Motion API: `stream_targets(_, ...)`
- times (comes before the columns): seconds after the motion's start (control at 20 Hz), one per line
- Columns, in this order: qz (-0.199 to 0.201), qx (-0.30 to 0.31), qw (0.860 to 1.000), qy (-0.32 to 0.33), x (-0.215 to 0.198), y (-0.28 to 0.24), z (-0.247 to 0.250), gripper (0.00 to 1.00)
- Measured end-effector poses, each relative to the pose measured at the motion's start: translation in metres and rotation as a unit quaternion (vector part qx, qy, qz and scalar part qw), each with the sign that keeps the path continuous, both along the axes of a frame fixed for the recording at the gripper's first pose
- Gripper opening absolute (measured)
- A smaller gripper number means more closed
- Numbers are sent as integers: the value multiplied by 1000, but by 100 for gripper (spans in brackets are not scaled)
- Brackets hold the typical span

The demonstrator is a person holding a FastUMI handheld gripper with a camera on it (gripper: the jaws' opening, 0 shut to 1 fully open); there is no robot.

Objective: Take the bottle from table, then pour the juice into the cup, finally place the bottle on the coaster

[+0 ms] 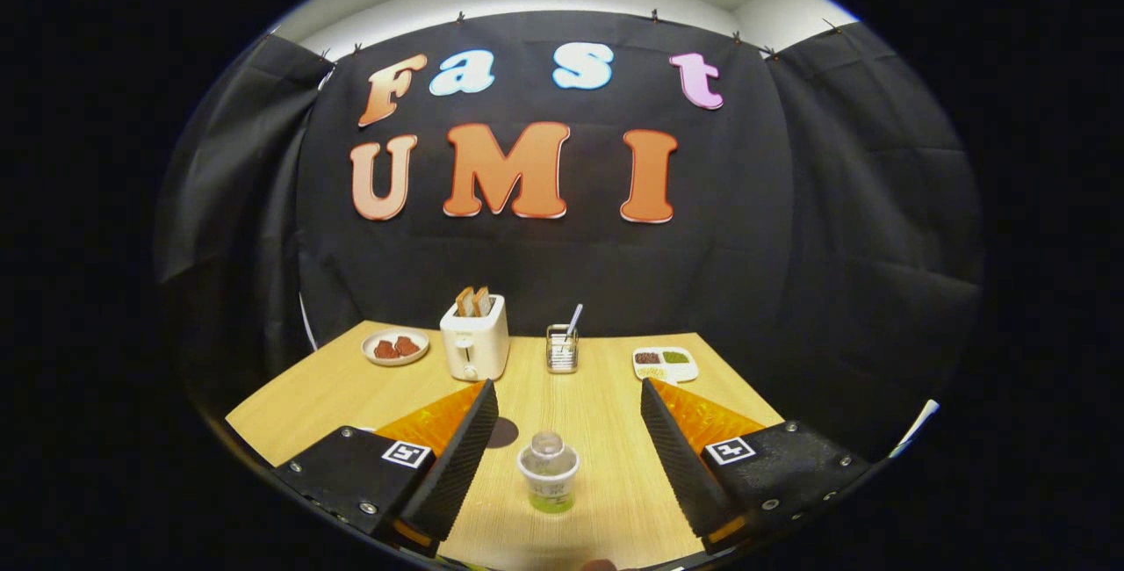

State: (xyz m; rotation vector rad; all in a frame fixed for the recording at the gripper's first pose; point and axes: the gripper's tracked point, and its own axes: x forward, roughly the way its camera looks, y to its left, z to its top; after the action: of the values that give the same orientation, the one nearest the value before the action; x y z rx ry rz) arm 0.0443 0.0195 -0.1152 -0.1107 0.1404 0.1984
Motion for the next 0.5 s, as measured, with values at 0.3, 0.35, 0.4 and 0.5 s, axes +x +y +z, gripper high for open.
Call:
stream_targets(0.3, 9, -19, 998, 62, 0, 2, -68, 98)
stream_targets(0.35, 9, -22, 997, 72, 2, 2, -78, 98)
stream_targets(0.4, 9, -23, 997, 80, 3, 1, -87, 98)
stream_targets(0.5, 7, -21, 995, 98, 6, -1, -105, 98)
